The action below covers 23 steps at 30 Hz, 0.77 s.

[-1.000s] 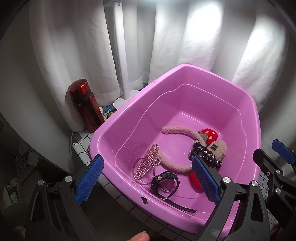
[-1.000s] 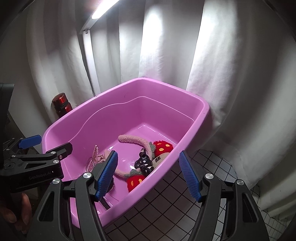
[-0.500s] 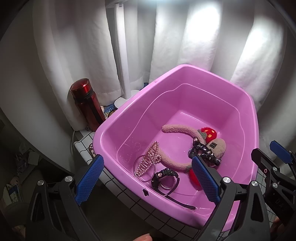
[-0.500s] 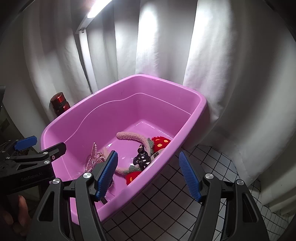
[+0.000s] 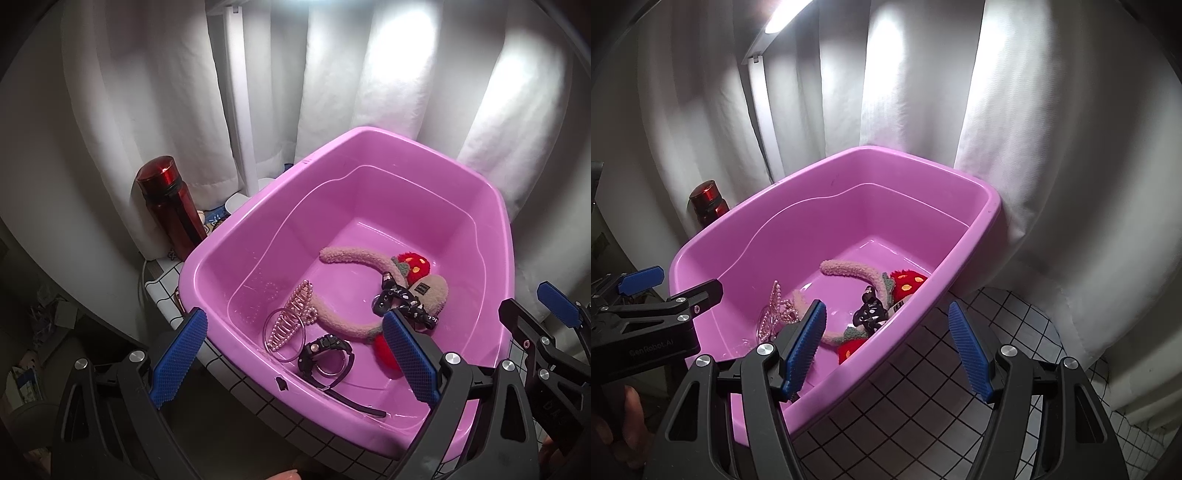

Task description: Organize jewelry

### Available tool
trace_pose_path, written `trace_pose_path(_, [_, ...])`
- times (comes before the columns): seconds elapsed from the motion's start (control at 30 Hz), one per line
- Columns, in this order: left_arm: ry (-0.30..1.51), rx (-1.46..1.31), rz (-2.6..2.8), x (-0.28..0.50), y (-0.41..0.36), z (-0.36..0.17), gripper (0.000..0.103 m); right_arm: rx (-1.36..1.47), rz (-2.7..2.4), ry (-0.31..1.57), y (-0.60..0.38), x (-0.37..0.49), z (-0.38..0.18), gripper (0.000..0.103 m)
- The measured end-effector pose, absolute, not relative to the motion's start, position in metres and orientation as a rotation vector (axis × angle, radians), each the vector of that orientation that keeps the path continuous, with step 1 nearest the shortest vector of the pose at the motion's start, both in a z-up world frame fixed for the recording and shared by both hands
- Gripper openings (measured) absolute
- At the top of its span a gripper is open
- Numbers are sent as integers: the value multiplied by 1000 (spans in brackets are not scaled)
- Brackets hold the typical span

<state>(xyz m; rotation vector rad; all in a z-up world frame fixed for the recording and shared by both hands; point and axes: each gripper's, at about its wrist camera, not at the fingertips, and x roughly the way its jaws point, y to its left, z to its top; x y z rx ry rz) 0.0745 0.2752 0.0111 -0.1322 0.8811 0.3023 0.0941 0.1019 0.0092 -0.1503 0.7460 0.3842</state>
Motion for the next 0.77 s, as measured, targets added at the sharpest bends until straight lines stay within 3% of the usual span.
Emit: trace_pose_path(0.77, [895, -135, 315, 76, 274, 10, 94, -148, 382, 742, 101, 93, 11, 66])
